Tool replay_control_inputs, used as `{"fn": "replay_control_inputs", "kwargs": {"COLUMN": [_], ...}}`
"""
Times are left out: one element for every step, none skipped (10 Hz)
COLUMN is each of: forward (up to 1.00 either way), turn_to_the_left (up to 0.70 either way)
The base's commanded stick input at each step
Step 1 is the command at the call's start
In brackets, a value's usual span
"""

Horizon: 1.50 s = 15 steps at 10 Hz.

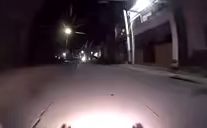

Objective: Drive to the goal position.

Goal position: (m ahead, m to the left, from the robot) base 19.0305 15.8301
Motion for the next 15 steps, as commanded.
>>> {"fn": "replay_control_inputs", "kwargs": {"forward": [0.60, 0.60, 0.60, 0.60, 0.60, 0.60, 0.60, 0.60, 0.60, 0.60, 0.60, 0.60, 0.60, 0.60, 0.60], "turn_to_the_left": [0.00, 0.00, 0.00, 0.00, 0.00, 0.00, 0.00, 0.00, 0.00, 0.00, 0.00, 0.00, 0.00, 0.00, 0.00]}}
